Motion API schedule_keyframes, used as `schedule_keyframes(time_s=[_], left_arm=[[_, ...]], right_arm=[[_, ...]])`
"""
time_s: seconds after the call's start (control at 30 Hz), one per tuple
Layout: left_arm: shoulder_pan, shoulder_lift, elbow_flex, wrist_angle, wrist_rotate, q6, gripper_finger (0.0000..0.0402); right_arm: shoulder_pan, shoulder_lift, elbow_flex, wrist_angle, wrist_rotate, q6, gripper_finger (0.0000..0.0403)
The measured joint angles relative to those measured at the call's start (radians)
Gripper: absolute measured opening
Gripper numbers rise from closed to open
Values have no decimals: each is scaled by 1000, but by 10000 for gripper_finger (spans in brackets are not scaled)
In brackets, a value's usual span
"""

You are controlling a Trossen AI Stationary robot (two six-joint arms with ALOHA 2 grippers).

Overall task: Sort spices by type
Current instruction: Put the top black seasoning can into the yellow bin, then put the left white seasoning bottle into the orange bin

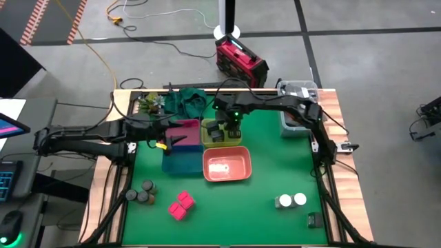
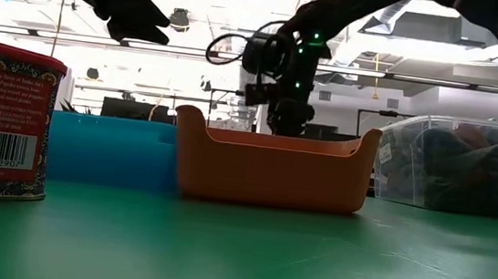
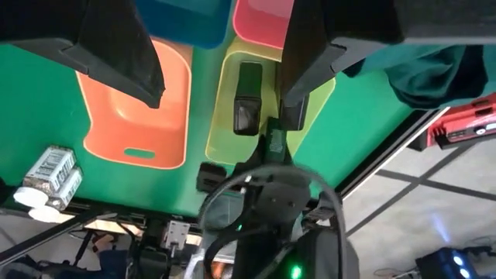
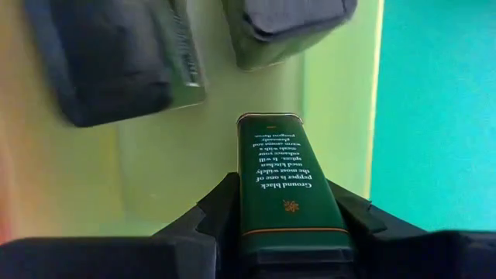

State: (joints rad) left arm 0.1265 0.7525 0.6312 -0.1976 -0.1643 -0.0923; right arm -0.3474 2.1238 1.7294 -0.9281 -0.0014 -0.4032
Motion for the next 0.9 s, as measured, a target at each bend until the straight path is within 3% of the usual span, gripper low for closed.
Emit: schedule_keyframes(time_s=[0.23,0.53,0.8,0.9], left_arm=[[-1,0,0,-14,0,-1,245],[-2,0,0,-24,0,-1,245],[-2,-1,0,-26,1,1,245],[-11,-14,0,-61,28,3,245]], right_arm=[[-3,21,4,4,2,-14,173],[-2,22,19,-1,1,-10,266],[0,19,219,-180,13,32,279],[15,19,302,-285,82,46,279]])
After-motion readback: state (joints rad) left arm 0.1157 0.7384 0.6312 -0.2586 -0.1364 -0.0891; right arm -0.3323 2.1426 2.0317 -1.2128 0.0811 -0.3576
